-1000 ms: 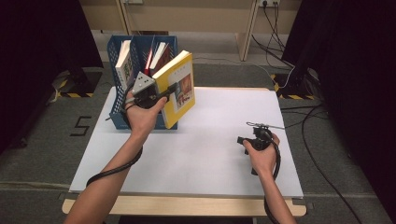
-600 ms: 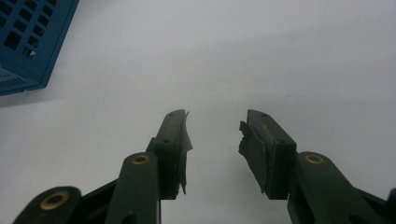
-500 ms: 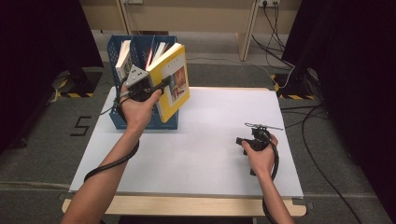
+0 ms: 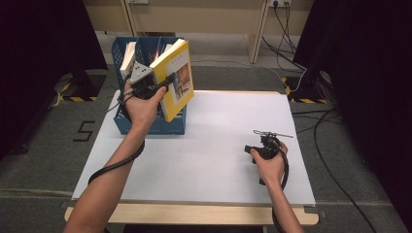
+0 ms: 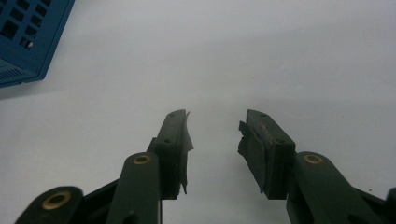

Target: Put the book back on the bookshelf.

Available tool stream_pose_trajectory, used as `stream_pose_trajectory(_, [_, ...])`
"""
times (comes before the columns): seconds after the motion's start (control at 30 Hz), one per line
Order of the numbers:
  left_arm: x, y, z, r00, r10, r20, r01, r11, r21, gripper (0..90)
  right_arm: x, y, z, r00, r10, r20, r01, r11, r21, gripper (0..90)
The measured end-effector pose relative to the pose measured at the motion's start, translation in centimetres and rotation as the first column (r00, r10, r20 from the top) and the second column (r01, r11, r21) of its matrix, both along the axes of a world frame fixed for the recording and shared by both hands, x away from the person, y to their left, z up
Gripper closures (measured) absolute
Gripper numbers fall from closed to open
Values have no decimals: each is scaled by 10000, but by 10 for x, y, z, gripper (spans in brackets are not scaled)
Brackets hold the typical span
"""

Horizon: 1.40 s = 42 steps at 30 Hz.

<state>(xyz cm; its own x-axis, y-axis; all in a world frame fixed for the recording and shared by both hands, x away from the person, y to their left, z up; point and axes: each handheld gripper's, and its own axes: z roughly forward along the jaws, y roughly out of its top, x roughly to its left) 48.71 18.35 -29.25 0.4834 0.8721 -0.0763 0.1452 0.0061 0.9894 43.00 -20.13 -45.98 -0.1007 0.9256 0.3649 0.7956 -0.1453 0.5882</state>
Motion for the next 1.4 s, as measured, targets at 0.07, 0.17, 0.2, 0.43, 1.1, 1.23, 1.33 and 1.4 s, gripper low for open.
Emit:
stream_pose_trajectory(0.07, [3, 2, 1, 9999, 104, 14, -104, 9999, -10, 752, 0, 0, 0, 10000, 8, 4, -8, 10000, 13, 601])
stream_pose_trajectory(0.17, [6, 4, 1, 9997, 260, -5, -260, 9997, 30, 752, -1, 1, 1, 10000, -54, -64, 55, 10000, 57, 602])
stream_pose_trajectory(0.2, [7, 5, 2, 9996, 298, -1, -298, 9995, 56, 752, -1, 1, 0, 10000, -56, -26, 56, 10000, 44, 601])
stream_pose_trajectory(0.43, [15, 6, 0, 9985, 541, -88, -540, 9985, 98, 752, -2, 1, -1, 10000, -91, -12, 91, 9999, 96, 601])
stream_pose_trajectory(1.1, [29, 14, -13, 9903, 1336, -370, -1332, 9910, 121, 752, -4, -2, -5, 9995, -276, 165, 275, 9996, 89, 597])
stream_pose_trajectory(1.23, [32, 15, -15, 9888, 1434, -422, -1433, 9897, 46, 752, -4, -4, -6, 9995, -279, 121, 277, 9996, 113, 597])
stream_pose_trajectory(1.33, [34, 13, -16, 9874, 1518, -448, -1519, 9884, 8, 752, -5, -6, -7, 9996, -241, 147, 240, 9997, 47, 596])
stream_pose_trajectory(1.4, [36, 13, -16, 9866, 1563, -477, -1562, 9877, 55, 752, -5, -5, -8, 9996, -281, 62, 281, 9996, 105, 595])
